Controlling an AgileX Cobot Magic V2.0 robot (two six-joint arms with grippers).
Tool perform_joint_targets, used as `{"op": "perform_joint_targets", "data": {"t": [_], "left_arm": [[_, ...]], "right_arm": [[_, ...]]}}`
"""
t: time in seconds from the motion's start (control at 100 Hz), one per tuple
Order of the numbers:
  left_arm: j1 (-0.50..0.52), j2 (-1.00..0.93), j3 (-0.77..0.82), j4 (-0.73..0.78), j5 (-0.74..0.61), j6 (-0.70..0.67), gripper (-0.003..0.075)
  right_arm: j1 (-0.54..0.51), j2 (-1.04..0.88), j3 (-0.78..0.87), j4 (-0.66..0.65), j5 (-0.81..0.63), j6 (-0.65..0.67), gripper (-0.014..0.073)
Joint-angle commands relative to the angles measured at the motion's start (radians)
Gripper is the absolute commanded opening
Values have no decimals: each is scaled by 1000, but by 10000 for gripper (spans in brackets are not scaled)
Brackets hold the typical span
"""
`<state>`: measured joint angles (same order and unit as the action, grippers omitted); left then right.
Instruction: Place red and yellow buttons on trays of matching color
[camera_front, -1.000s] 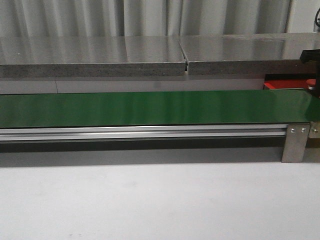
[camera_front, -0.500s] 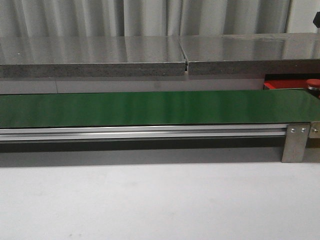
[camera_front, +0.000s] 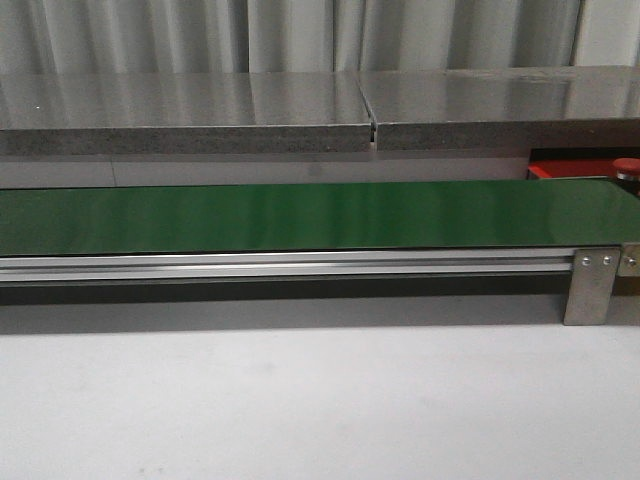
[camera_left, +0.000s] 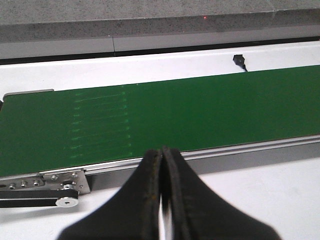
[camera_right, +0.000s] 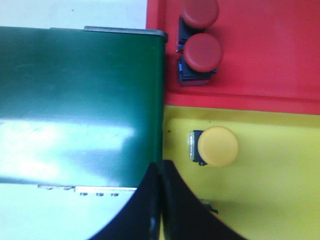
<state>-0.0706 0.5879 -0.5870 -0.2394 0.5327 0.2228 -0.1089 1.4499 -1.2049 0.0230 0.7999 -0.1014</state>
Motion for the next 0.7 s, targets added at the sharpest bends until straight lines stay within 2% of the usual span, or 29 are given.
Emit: {"op": "perform_joint_targets", "data": {"t": [0.0, 0.38, 0.69], "left_arm": [[-10, 1, -26, -19, -72, -10, -19], [-10, 1, -26, -19, -78, -10, -19], [-10, 1, -26, -19, -78, -10, -19]], "right_arm": [[24, -106, 30, -8, -65, -12, -121], [184, -405, 256, -4, -104, -12, -121], [207, -673, 431, -2, -147, -12, -121]]}}
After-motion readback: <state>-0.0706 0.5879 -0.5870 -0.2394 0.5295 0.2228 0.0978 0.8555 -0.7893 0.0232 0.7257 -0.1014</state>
